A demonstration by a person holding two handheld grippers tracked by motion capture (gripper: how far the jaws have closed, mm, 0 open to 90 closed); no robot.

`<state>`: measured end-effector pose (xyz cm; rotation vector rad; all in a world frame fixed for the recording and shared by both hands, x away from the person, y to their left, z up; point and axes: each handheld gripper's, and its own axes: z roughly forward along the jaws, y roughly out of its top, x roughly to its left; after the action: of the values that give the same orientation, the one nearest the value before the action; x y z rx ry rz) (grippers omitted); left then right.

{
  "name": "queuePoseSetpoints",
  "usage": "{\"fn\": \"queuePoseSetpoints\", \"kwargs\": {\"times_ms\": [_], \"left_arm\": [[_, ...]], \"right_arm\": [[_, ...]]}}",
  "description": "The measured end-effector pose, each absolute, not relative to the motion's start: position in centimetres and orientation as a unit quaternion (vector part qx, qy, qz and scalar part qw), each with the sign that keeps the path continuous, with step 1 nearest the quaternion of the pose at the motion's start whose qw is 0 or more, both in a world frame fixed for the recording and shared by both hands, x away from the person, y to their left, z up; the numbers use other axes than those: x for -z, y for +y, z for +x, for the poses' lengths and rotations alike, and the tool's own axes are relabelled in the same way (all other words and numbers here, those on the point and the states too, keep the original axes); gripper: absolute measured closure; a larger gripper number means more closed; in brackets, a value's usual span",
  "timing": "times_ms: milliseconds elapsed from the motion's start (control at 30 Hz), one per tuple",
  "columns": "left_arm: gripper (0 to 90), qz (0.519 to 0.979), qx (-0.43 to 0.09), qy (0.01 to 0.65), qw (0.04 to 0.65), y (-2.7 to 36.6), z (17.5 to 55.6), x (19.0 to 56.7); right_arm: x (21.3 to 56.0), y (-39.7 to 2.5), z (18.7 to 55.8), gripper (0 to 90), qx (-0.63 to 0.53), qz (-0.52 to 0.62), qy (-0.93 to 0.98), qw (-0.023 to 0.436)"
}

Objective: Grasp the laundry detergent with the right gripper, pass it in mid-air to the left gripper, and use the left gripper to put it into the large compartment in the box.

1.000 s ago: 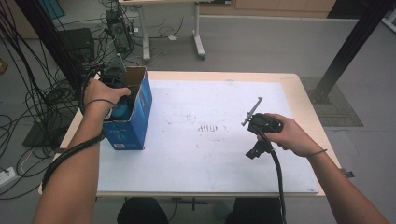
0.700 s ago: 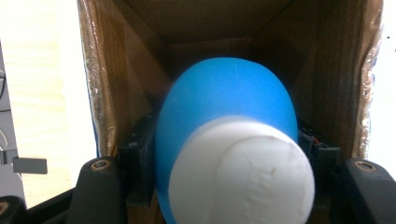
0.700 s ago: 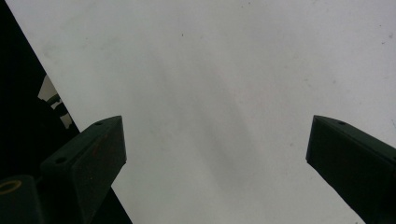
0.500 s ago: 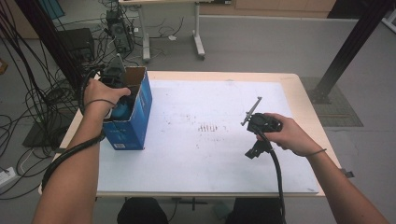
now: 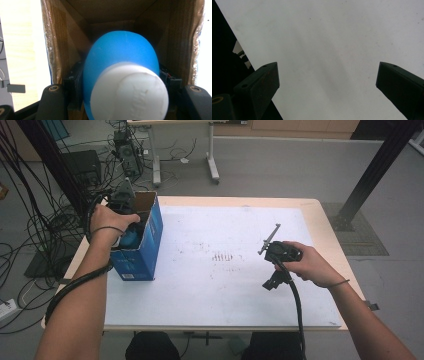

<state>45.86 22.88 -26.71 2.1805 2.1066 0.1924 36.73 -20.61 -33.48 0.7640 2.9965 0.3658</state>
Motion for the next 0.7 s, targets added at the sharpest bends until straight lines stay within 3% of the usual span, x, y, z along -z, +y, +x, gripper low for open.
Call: {"fn": "queuePoseSetpoints", "kwargs": {"times_ms": [700], "left_arm": [[37.0, 0.714, -0.062, 0.695, 0.054, 23.02, 45.83, 26.72]], "right_arm": [[33.56, -20.42, 36.71, 4.1, -0.118, 0.245, 0.962, 0.012]]}}
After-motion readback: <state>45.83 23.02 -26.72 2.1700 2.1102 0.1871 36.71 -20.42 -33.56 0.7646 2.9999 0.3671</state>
